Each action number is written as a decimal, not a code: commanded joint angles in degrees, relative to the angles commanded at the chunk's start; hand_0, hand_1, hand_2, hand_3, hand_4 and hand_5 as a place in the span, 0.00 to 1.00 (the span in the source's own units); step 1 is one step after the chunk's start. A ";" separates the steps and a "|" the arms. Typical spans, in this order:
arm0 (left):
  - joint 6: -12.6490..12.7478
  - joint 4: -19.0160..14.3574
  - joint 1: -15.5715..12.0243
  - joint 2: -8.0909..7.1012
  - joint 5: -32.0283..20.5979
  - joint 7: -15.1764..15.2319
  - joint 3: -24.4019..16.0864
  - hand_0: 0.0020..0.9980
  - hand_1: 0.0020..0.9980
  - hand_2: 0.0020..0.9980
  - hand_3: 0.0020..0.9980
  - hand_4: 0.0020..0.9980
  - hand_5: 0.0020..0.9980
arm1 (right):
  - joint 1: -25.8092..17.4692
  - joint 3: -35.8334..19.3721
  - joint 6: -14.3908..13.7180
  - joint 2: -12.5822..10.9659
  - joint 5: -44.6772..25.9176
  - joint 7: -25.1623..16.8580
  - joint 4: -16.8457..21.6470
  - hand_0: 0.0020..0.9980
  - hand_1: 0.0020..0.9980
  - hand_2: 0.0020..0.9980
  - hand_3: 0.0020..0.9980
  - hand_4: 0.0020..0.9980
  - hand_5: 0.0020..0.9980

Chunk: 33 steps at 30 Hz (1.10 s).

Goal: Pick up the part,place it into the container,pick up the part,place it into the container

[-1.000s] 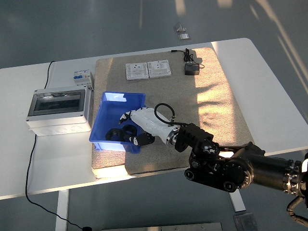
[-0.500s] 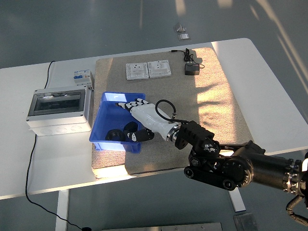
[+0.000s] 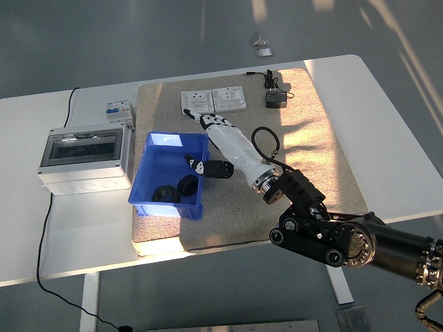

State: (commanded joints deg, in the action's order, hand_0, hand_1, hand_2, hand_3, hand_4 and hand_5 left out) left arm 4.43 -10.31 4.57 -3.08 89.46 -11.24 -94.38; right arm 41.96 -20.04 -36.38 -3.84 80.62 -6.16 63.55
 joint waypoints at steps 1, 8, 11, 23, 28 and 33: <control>0.04 0.00 -0.04 0.08 -0.29 0.03 0.21 0.71 0.70 0.75 0.64 0.54 0.79 | -1.06 -1.40 -0.60 -0.82 -1.20 -1.07 0.99 1.00 0.96 0.94 1.00 0.68 0.27; -0.01 0.00 -0.27 0.47 -1.92 0.19 1.62 0.71 0.70 0.75 0.63 0.53 0.79 | -10.14 -12.68 -0.60 -6.66 -9.73 -9.36 7.13 1.00 0.90 0.90 0.97 0.67 0.26; -0.39 0.00 -0.15 0.39 -1.58 -0.05 1.70 0.71 0.70 0.75 0.64 0.53 0.79 | -13.96 -17.08 -0.60 -8.05 -13.38 -12.97 7.65 0.92 0.86 0.87 0.91 0.66 0.27; -1.30 0.00 -0.73 -0.36 -2.84 0.07 1.87 0.71 0.70 0.68 0.65 0.57 0.73 | -28.30 -34.37 -0.60 -10.56 -21.49 -23.63 9.25 0.79 0.61 0.71 0.76 0.66 0.27; -1.97 0.00 -0.65 -0.71 -4.15 0.53 1.89 0.71 0.70 0.70 0.63 0.59 0.74 | -30.57 -41.13 -0.60 -10.46 -21.65 -24.88 9.48 0.77 0.54 0.67 0.71 0.68 0.29; -2.08 0.00 -0.63 -1.17 -5.59 0.56 2.23 0.71 0.71 0.72 0.63 0.60 0.71 | -31.30 -46.71 -0.60 -10.04 -22.50 -26.16 9.46 0.76 0.59 0.68 0.75 0.69 0.31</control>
State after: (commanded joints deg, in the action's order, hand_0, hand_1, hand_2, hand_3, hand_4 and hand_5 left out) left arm 2.35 -10.31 3.94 -4.25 83.86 -10.68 -92.15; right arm 10.66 -66.75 -36.98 -13.88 58.12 -32.32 73.01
